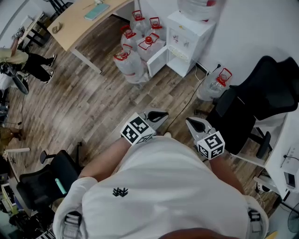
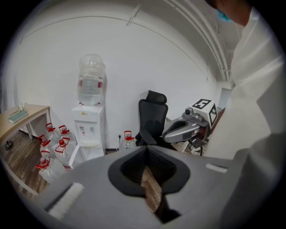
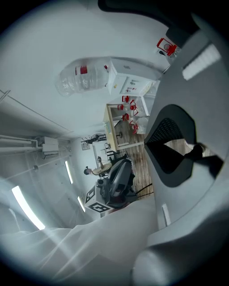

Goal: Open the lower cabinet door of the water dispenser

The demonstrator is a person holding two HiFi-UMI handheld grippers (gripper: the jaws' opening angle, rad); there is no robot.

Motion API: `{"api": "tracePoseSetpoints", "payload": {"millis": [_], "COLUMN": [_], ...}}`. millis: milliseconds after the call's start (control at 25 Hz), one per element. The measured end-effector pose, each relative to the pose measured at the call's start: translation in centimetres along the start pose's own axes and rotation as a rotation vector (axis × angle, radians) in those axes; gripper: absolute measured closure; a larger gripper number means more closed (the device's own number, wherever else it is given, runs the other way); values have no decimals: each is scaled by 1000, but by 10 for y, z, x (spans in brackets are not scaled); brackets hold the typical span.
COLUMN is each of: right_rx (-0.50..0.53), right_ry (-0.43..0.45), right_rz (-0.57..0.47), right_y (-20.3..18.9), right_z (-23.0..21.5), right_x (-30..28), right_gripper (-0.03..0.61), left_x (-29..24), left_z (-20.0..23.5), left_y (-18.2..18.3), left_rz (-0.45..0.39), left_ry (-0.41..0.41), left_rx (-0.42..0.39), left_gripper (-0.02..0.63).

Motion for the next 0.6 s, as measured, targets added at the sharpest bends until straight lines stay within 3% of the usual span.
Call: {"api": "tracePoseSetpoints", "payload": {"millis": [600], "right_rx": [5], "right_ry": [-12], "right_rz": [-20], "right_y": [-6], "right_z": [-7], "right_x": [10], "right_gripper": [578], "left_x": [-7], "left_z": [-4], "left_y": [-3], "left_rz": [4], "left_ry": [16], "left_rx": [-8], "left_gripper": [558]}}
Point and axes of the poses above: the fingertips, and each gripper's own axes: x backward along the fingers, z to its left, y out of its top, the point moved 1 cm from there along x, backward along the fingers, and after that the axes turned 3 degrees about -x, right-handed, at the moved point
